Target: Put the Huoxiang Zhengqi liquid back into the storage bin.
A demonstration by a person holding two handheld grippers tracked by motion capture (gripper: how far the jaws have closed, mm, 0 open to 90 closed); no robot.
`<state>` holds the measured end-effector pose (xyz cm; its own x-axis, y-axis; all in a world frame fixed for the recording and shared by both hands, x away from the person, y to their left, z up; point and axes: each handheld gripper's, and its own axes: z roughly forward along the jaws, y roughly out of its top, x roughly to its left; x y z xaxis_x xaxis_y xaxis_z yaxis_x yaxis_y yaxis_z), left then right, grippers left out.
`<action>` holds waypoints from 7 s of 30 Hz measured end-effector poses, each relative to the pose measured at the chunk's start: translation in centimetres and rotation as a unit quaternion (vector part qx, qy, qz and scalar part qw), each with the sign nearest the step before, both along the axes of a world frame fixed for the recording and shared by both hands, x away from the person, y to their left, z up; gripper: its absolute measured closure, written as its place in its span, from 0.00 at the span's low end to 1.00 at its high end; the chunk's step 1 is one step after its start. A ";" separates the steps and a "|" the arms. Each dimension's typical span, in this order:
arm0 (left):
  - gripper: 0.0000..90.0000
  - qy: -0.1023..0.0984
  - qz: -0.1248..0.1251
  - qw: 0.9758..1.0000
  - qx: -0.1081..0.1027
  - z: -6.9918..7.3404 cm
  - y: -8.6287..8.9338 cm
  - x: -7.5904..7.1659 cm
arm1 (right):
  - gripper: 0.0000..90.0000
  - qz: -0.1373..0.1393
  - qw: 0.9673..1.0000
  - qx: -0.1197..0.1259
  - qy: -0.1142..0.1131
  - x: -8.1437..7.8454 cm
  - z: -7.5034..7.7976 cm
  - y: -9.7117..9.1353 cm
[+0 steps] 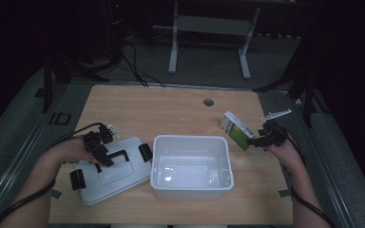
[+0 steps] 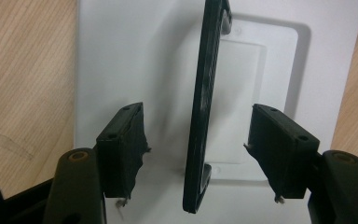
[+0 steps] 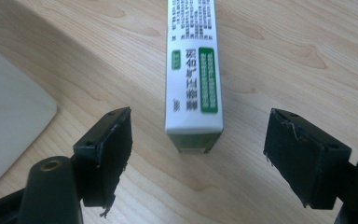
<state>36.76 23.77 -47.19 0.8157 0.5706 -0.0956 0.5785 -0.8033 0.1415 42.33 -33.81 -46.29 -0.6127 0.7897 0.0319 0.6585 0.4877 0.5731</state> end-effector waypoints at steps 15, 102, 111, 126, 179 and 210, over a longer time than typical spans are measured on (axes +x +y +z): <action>0.41 0.005 -0.002 1.000 0.006 -0.3 0.1 0.0 | 0.41 0.031 0.997 -0.059 0.049 3.6 0.8 2.3; 0.41 0.003 -0.015 1.000 0.015 -0.2 -1.3 -0.4 | 0.71 0.219 0.958 -0.176 0.053 -2.6 11.9 5.2; 0.41 0.006 -0.014 1.000 0.019 -0.3 -1.5 -0.2 | 0.71 0.257 0.953 -0.161 0.014 -4.6 15.2 6.5; 0.41 0.004 -0.018 1.000 0.017 -0.2 -1.9 -0.4 | 0.71 0.364 0.914 -0.180 0.001 -7.6 15.4 13.0; 0.41 0.010 -0.020 1.000 0.021 -0.4 -2.0 -0.4 | 0.71 0.458 0.872 -0.156 0.078 -10.7 3.9 20.3; 0.41 0.010 -0.021 1.000 0.021 -0.4 -2.0 -0.5 | 0.67 0.449 0.865 -0.194 0.112 -10.2 0.7 20.1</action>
<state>36.28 21.74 -47.58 0.8367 0.5405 -0.0883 0.5472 -0.8314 0.0966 32.09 -13.66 -45.56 -0.9974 -0.0223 0.0690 -0.0111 0.9872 0.1592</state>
